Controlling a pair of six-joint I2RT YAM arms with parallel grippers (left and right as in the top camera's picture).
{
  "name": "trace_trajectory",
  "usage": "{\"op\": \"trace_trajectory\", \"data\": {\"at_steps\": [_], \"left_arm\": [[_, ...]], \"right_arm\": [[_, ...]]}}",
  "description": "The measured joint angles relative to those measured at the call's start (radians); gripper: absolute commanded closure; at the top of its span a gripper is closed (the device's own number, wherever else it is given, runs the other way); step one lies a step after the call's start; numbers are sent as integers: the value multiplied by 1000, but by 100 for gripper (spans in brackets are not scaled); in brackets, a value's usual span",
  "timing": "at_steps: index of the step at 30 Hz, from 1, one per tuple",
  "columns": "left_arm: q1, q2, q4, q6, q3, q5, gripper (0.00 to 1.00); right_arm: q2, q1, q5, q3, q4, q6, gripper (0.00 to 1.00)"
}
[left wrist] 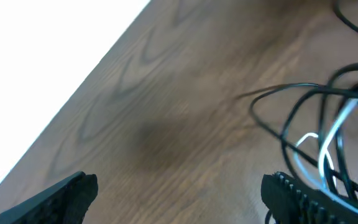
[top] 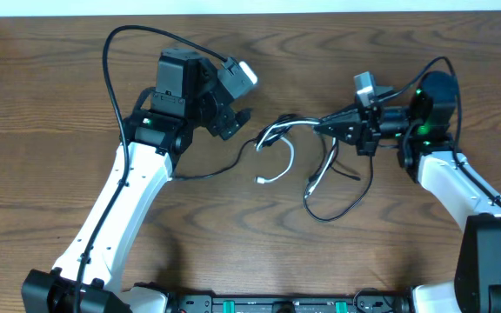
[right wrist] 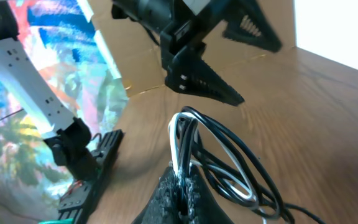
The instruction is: Untangle cables
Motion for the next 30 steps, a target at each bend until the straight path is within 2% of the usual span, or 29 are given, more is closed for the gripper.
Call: {"op": "trace_trajectory", "data": {"at_steps": [3, 8, 14, 18, 25, 30], "left_arm": [[0, 6, -63, 145, 0, 100, 12], [0, 17, -92, 293, 0, 241, 11], [0, 17, -92, 357, 0, 391, 7], [1, 17, -107, 371, 0, 463, 7], [-6, 32, -234, 441, 0, 508, 6], [-87, 57, -301, 505, 0, 520, 7]], "right_arm": [[0, 23, -2, 0, 0, 0, 99], [0, 48, -2, 0, 0, 0, 99], [0, 54, -8, 0, 0, 0, 99], [0, 60, -8, 0, 9, 0, 99], [0, 61, -9, 0, 84, 21, 99], [0, 62, -9, -2, 201, 72, 99]]}}
